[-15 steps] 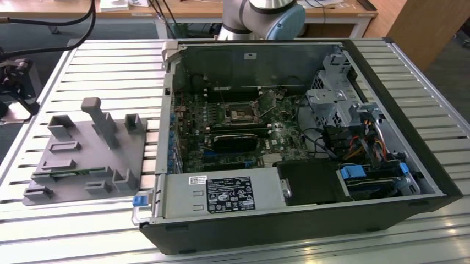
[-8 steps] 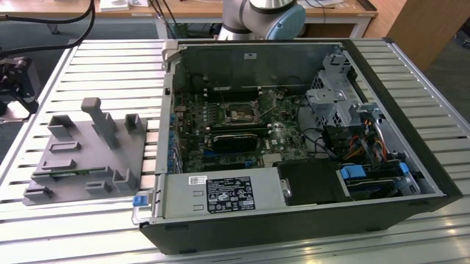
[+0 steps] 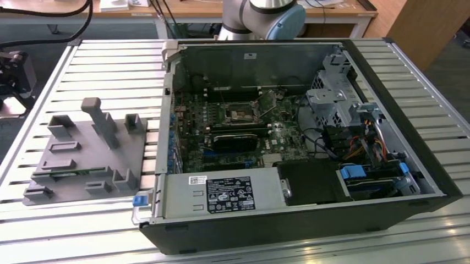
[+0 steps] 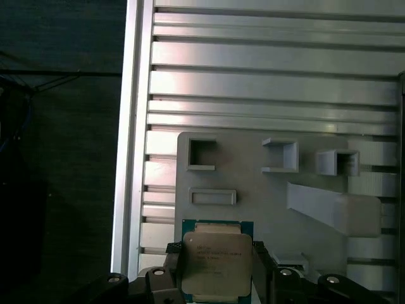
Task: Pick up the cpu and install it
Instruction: 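Pick up the cpu and move it towards the insertion slot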
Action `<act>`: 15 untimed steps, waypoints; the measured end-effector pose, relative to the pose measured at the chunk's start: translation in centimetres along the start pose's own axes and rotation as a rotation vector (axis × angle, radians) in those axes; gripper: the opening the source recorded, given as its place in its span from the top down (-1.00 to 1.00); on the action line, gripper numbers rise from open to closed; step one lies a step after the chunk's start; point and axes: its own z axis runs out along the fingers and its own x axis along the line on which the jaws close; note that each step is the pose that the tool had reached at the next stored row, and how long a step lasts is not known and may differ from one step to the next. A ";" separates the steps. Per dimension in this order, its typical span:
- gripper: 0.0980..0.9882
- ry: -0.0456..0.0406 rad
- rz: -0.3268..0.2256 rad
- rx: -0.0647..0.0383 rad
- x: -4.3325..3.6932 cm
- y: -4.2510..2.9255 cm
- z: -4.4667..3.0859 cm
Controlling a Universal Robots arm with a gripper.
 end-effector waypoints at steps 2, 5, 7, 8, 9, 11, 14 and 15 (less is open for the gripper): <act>0.03 0.0000 0.000 0.000 0.00 0.01 -0.22; 0.03 -0.0001 0.000 0.000 0.00 0.03 -0.42; 0.03 -0.0001 0.000 0.000 0.01 0.04 -0.56; 0.03 0.0000 0.000 0.000 0.01 0.05 -0.65; 0.03 0.0000 0.000 0.000 0.01 0.05 -0.73; 0.03 -0.0001 0.000 0.000 0.01 0.07 -0.90; 0.03 -0.0003 0.000 0.000 0.02 0.09 -1.12; 0.03 -0.0002 0.000 0.000 0.01 0.09 -1.18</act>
